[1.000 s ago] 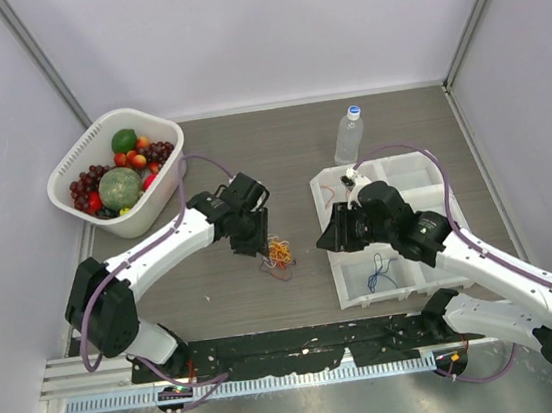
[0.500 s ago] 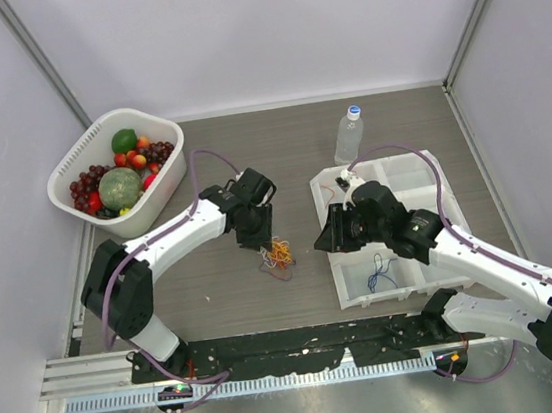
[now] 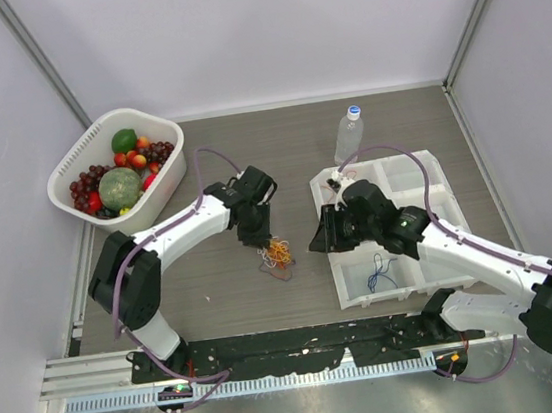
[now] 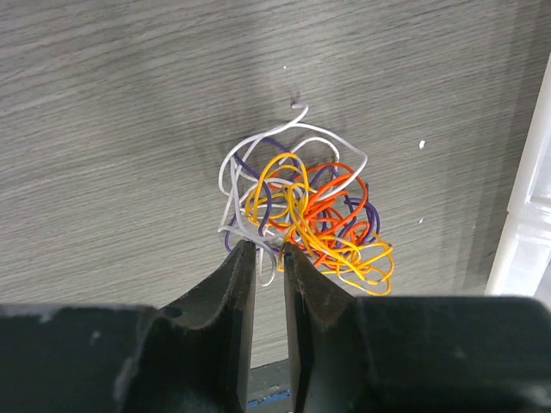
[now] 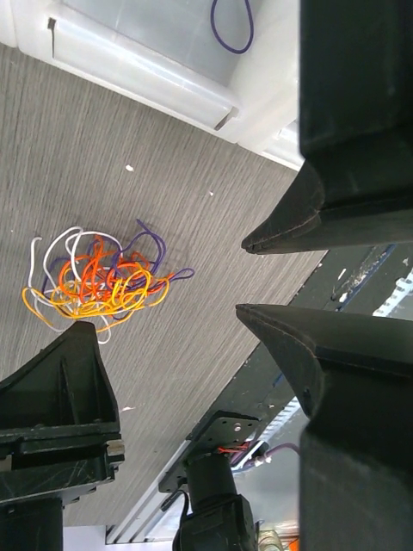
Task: Untangle the cables
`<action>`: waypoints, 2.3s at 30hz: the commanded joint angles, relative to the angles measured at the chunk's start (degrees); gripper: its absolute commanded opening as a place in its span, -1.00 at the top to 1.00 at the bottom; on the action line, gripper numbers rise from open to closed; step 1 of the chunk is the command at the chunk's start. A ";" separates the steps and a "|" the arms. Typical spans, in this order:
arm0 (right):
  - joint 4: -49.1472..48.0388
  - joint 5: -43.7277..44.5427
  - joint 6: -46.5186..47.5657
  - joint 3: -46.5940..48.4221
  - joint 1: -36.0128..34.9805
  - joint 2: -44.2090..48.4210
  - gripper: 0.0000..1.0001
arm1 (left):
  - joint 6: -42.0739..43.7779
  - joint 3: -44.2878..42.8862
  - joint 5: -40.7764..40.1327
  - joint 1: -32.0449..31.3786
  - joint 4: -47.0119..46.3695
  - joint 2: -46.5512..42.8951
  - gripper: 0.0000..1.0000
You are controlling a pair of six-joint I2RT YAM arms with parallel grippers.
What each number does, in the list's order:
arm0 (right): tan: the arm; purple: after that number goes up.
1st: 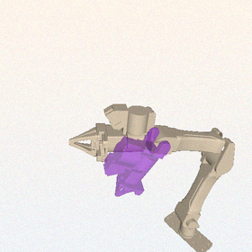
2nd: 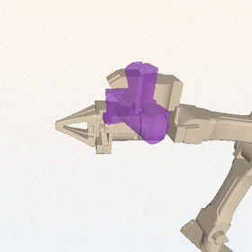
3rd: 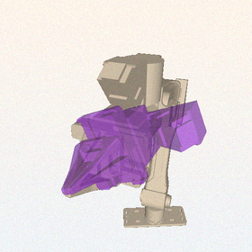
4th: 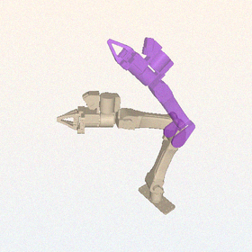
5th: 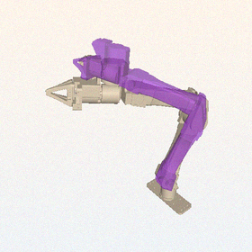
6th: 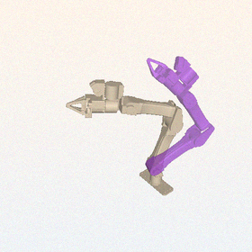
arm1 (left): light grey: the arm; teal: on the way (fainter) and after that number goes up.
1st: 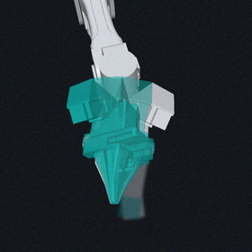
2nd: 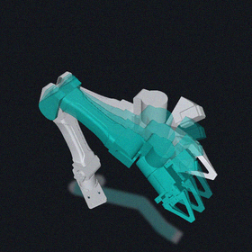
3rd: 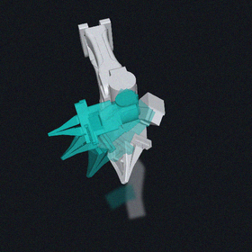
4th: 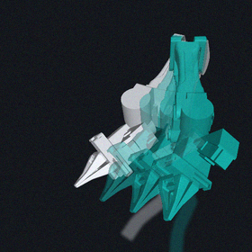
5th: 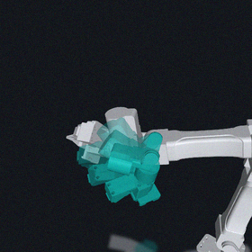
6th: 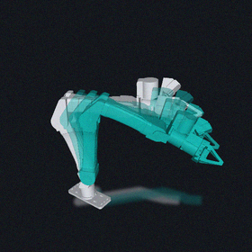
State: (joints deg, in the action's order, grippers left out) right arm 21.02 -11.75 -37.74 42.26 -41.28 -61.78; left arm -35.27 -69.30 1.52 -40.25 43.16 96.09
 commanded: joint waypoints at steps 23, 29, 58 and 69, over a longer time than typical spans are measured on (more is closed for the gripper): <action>-31.85 5.31 -9.91 3.52 -6.36 -30.75 0.13 | -6.39 -3.47 10.43 0.52 2.10 -22.25 1.00; -27.70 4.28 -8.14 7.30 -6.36 -39.28 0.28 | -5.34 -20.76 10.52 0.52 4.83 -27.80 1.00; -1.60 15.78 2.66 17.94 -6.71 -19.71 -0.04 | -3.76 -62.11 -0.90 0.52 1.57 -25.52 1.00; 0.88 8.94 14.00 26.90 -6.62 1.13 -0.26 | -3.84 -49.55 18.32 0.44 14.33 -21.04 1.00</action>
State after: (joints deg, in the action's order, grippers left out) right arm 24.58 2.00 -29.76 65.30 -47.68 -64.58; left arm -38.76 -124.31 8.69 -39.94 52.82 73.17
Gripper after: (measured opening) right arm 0.617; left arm 0.009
